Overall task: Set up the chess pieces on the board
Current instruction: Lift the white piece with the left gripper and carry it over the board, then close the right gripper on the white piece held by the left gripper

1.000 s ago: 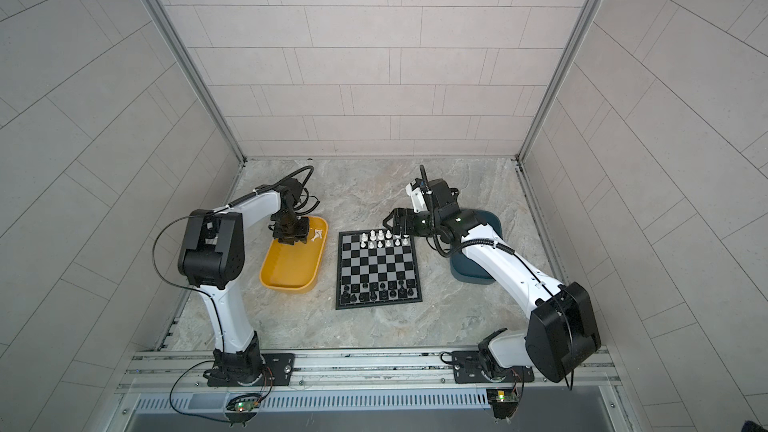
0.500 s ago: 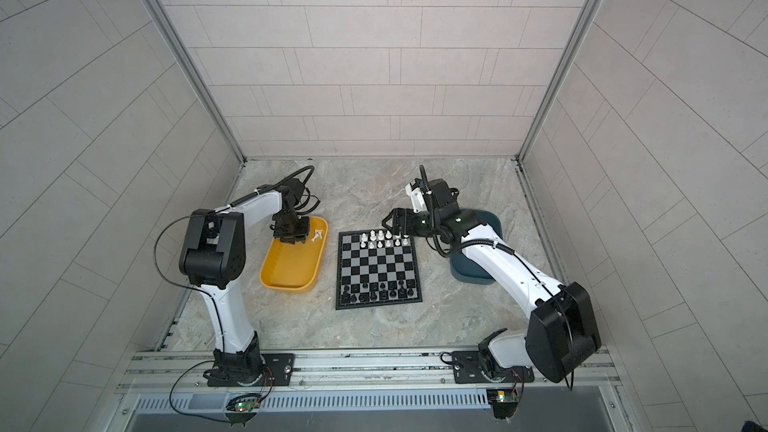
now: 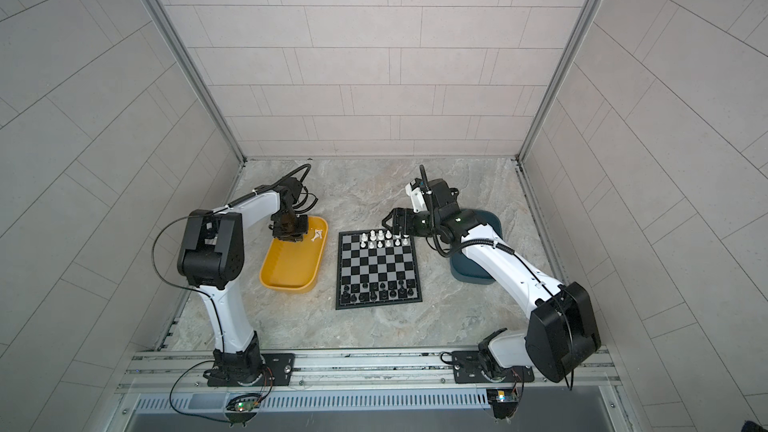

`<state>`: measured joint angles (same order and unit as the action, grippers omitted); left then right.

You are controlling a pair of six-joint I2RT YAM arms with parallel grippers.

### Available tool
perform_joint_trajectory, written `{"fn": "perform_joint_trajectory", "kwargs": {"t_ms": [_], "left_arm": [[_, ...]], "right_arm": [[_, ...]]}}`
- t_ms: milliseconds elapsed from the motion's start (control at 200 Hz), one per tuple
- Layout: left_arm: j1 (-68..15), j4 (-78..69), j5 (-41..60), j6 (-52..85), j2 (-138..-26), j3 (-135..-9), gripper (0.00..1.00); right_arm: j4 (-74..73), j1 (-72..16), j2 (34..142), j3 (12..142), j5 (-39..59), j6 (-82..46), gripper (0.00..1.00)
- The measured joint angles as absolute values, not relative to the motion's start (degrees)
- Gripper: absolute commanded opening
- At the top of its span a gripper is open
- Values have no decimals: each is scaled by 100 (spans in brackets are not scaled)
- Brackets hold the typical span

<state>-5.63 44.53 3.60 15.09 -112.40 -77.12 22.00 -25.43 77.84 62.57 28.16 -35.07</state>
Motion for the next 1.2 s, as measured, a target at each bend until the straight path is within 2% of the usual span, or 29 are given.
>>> {"fn": "perform_joint_trajectory", "kwargs": {"t_ms": [155, 330, 470, 660, 776, 956, 1201], "left_arm": [[-565, 4486, 456, 1476, -10753, -7391, 13], [-720, 4543, 797, 1232, -9299, -7262, 12], [-1354, 4174, 1302, 930, -8134, -7258, 12], [-2386, 2899, 2152, 172, -7592, -6783, 12], [-2757, 2053, 2779, -296, -7529, -6171, 12], [-2875, 917, 3448, -786, -7319, -5229, 11], [-2877, 91, 3691, -1057, -7155, -4967, 11]], "right_arm": [[2119, -2543, 7867, 6320, 2829, -3588, 87], [1968, -2536, 7913, 6440, 2832, -3697, 89], [1719, -2510, 7944, 6479, 2934, -3898, 94], [1682, -2506, 8034, 6796, 3103, -4018, 94], [1944, -2543, 8036, 7131, 3162, -3935, 88], [2561, -2703, 8040, 7540, 3253, -3695, 70], [3050, -3068, 8396, 7804, 3548, -3457, 60]]}}
